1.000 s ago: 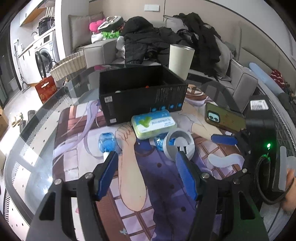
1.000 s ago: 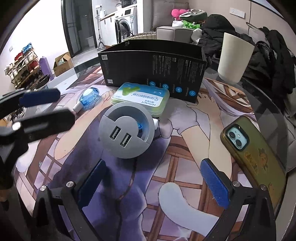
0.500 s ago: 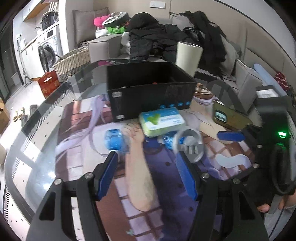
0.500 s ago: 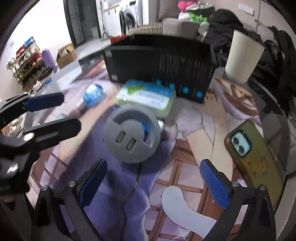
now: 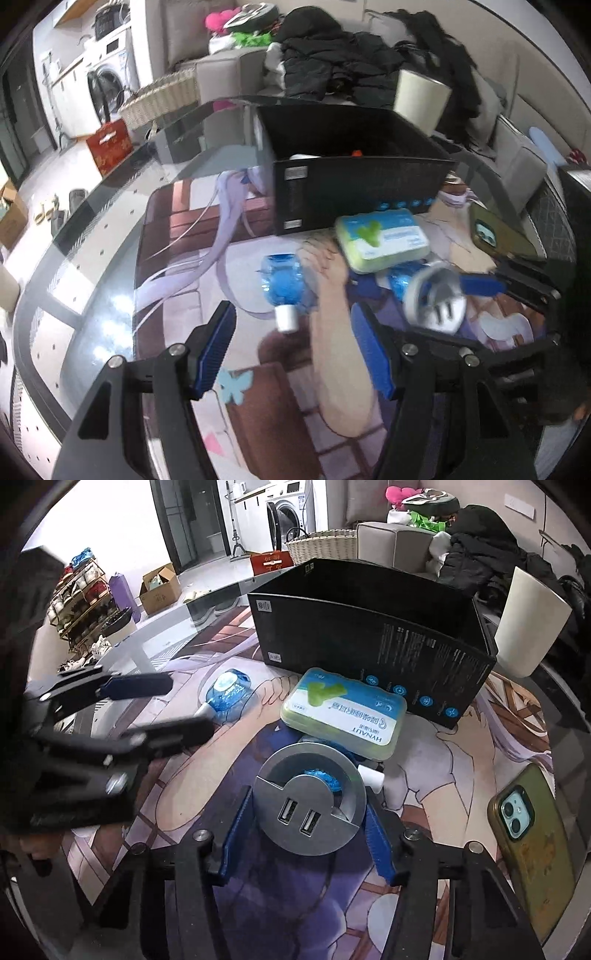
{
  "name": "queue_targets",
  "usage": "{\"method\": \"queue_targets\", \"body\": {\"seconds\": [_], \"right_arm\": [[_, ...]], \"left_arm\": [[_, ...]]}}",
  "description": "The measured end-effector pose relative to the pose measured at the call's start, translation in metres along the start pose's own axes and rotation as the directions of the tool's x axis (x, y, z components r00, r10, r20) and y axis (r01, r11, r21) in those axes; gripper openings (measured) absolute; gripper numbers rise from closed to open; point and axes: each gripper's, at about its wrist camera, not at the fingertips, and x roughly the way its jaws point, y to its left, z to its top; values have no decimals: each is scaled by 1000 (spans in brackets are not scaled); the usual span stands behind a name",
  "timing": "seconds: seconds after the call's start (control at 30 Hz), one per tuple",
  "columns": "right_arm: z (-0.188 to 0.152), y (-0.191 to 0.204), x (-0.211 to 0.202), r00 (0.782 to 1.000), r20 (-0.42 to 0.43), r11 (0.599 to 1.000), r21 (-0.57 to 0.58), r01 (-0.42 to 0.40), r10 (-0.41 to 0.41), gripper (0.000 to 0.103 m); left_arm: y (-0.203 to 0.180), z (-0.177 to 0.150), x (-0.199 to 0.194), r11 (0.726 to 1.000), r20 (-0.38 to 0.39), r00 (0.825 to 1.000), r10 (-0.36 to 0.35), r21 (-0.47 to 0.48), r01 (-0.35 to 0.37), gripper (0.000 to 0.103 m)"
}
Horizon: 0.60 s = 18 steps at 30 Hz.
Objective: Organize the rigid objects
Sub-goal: 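Move the right tool to the grey round USB hub and close around it, then lift the USB hub with the right tool while the left tool grasps the blue spray bottle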
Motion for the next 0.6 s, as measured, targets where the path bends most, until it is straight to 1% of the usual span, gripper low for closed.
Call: {"method": "queue_targets", "body": {"seconds": [0.07,0.23,0.27,0.3,0.33,0.4,0.53,0.6], "right_arm": [[-3,0,0,1000,-7,1000,-3,-13,13,57],[-10,-2,-2,999,-11,999,11,-36,36,57],[-12,-3,-2,999,-16,999,17,-40,40,58],[-13,-3,-3,999,-13,999,24,-44,44,58],[-15,-4,-4,999,-11,999,25,-47,47,58],[-17,-4,-6,999,-9,999,21,-50,50,58],[-20,-14,-14,999,13,998,47,-41,41,58],[-20,-20,-18,999,23,997,64,-44,42,58]], "left_arm": [[2,3,6,1000,-15,1000,-3,-3,3,65],[-3,14,21,999,-28,999,23,33,-22,64],[-3,16,25,999,-35,999,21,36,-19,54],[-3,17,28,999,-48,999,14,36,-13,34],[-3,16,34,999,-76,997,5,34,-2,28],[-7,13,33,998,-74,997,14,55,-10,28],[-14,0,25,997,-92,994,-64,44,68,28],[-20,-8,18,995,-92,992,-81,57,87,28]]}}
